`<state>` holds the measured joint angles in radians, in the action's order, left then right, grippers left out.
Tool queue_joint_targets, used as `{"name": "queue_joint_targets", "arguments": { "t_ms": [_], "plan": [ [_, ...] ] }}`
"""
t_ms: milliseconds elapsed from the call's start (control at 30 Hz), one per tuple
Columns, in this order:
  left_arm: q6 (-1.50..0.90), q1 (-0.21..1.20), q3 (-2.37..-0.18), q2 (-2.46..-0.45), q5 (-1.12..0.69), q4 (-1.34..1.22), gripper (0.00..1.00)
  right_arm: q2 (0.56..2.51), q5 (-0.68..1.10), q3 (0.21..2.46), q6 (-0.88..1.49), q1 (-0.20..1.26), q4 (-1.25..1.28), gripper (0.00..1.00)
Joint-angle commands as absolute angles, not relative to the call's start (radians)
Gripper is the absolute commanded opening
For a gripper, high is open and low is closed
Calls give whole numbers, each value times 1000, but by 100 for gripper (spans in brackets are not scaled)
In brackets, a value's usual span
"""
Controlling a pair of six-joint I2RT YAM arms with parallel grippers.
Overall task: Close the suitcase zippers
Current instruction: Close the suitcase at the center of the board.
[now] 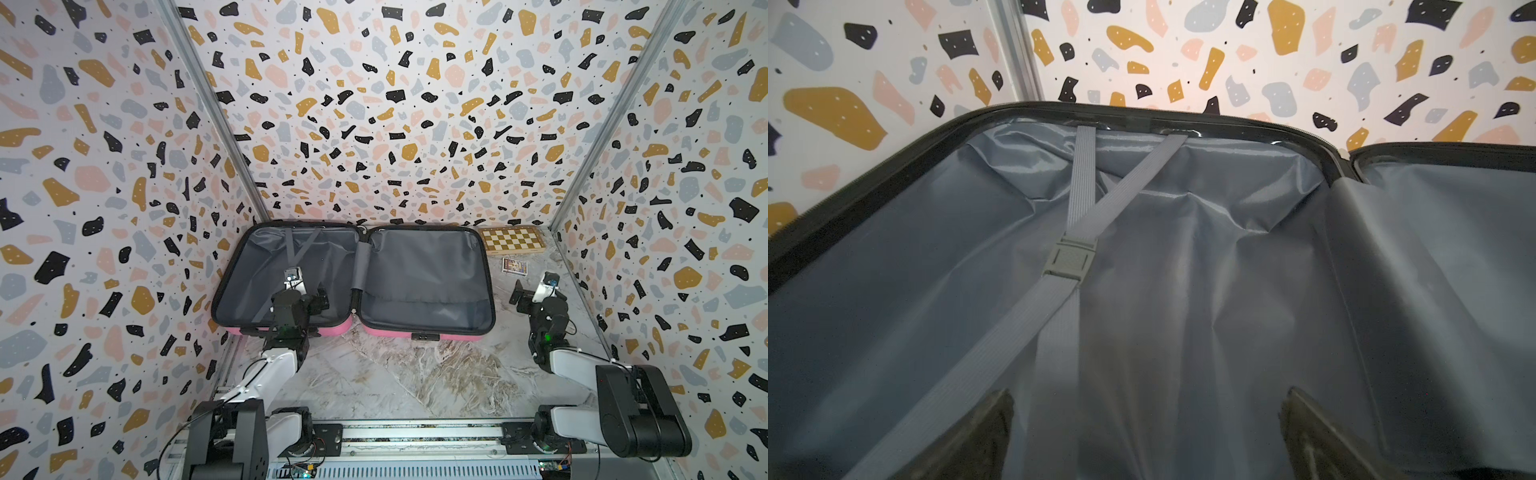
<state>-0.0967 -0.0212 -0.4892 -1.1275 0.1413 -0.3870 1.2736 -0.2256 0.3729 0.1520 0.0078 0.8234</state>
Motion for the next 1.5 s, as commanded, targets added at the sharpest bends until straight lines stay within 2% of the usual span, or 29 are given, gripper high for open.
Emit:
{"name": "queue_joint_targets", "arguments": {
  "t_ms": [0, 167, 267, 400, 467, 733, 900, 1067, 1100, 1233, 1300, 1467],
  "plan": [
    [-129, -33, -640, -1111, 200, -99, 100, 1244, -187, 489, 251, -18, 505, 100],
    [-120, -161, -864, -1179, 85, 121, 100, 1301, 30, 732, 240, -23, 169, 100],
    [-106, -244, -1012, -1259, 40, 252, 99, 1351, 191, 848, 238, -20, 45, 100],
    [-68, -333, -1204, -1388, 26, 386, 94, 1441, 317, 972, 225, 14, -72, 100],
    [-41, -360, -1284, -1442, 42, 440, 93, 1486, 329, 1014, 201, 53, -103, 99],
    [52, -431, -1464, -1554, 52, 530, 94, 1646, 298, 1148, 183, 107, -167, 82],
    [90, -477, -1546, -1614, 30, 576, 94, 1736, 249, 1229, 183, 112, -221, 65],
    [105, -507, -1566, -1648, 25, 589, 94, 1773, 181, 1255, 178, 112, -238, 24],
    [107, -511, -1564, -1652, 22, 588, 94, 1771, 160, 1253, 178, 111, -238, 19],
    [112, -531, -1563, -1674, 8, 589, 93, 1764, 83, 1254, 173, 107, -245, 6],
    [110, -543, -1566, -1692, -23, 594, 90, 1764, 44, 1257, 176, 101, -256, 1],
    [106, -552, -1588, -1743, -36, 606, 86, 1759, -26, 1258, 190, 88, -265, 0]
  ]
}}
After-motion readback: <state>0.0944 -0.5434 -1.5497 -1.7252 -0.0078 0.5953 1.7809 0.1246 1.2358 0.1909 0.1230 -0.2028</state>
